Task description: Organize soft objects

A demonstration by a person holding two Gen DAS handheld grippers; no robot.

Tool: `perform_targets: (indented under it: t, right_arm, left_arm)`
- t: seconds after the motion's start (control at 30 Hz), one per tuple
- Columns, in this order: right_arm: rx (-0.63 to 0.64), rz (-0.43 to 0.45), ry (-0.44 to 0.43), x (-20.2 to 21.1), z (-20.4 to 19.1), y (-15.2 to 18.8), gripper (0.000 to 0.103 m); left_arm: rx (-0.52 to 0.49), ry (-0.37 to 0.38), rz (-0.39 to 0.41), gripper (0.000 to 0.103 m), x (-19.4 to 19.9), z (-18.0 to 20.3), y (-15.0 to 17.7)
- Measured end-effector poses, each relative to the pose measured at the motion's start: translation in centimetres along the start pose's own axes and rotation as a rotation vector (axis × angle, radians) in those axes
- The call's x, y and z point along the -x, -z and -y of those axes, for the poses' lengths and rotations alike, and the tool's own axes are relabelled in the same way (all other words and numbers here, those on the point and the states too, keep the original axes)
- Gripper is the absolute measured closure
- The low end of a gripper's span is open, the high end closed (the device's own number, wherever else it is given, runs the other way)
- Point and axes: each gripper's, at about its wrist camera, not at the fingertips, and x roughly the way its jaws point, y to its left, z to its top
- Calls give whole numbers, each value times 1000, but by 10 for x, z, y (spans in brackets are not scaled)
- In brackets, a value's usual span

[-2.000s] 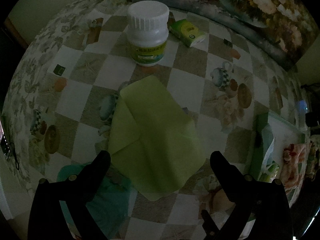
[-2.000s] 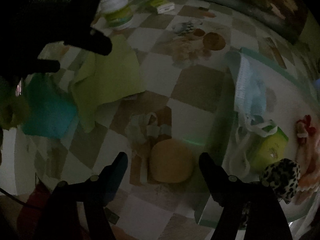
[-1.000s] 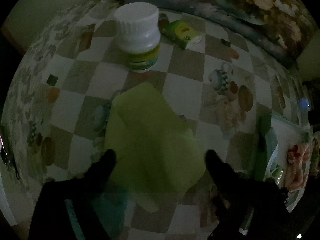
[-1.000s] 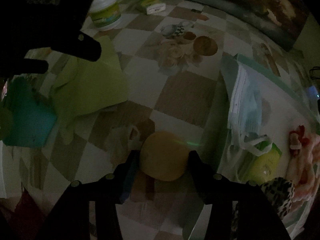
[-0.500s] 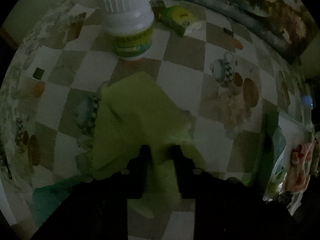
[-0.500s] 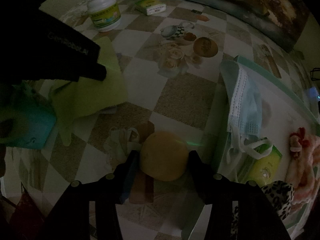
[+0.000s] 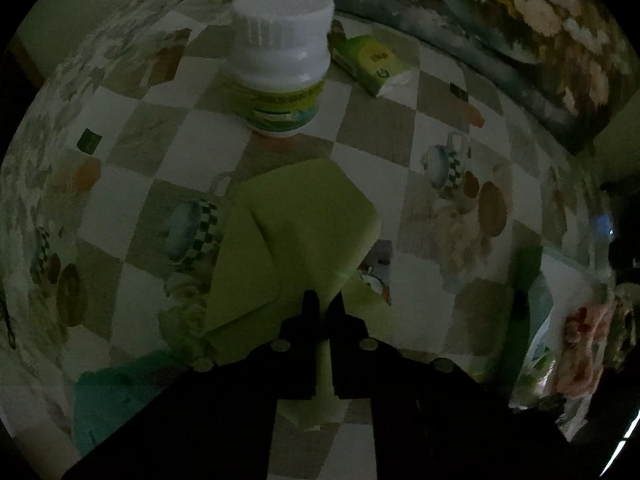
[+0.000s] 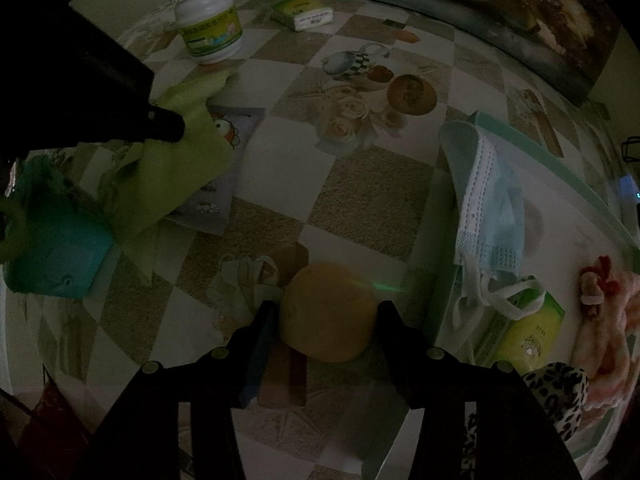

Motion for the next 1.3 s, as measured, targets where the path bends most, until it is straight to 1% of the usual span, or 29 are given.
perform_targets:
  t: [0.1, 0.27, 0.3, 0.43, 0.5, 0.8, 1.07, 1.3]
  right_arm:
    - [0, 0, 0, 0, 0, 0, 49]
    - [-2, 1, -1, 2, 2, 0, 49]
    - [-1, 0, -1, 1, 2, 0, 49]
    - [0, 0, -2, 1, 2, 0, 49]
    - [0, 0, -3, 1, 2, 0, 49]
    - [-1, 0, -3, 0, 3, 0, 49]
    - [-3, -2, -4, -1, 1, -1, 49]
    - [-24, 1, -29, 0, 9, 1, 49]
  left_arm:
    - [11, 7, 13, 99, 9, -11, -3]
    - [18, 18, 33, 99, 18, -17, -2]
    - [20, 20, 35, 99, 19, -12, 4]
    - [25, 22, 41, 100, 22, -10, 4]
    - [35, 38, 46, 101, 25, -11, 4]
    - [59, 66, 92, 101, 43, -17, 4]
    - [61, 81, 133, 101, 58, -18, 2]
    - [69, 92, 172, 101, 72, -20, 1]
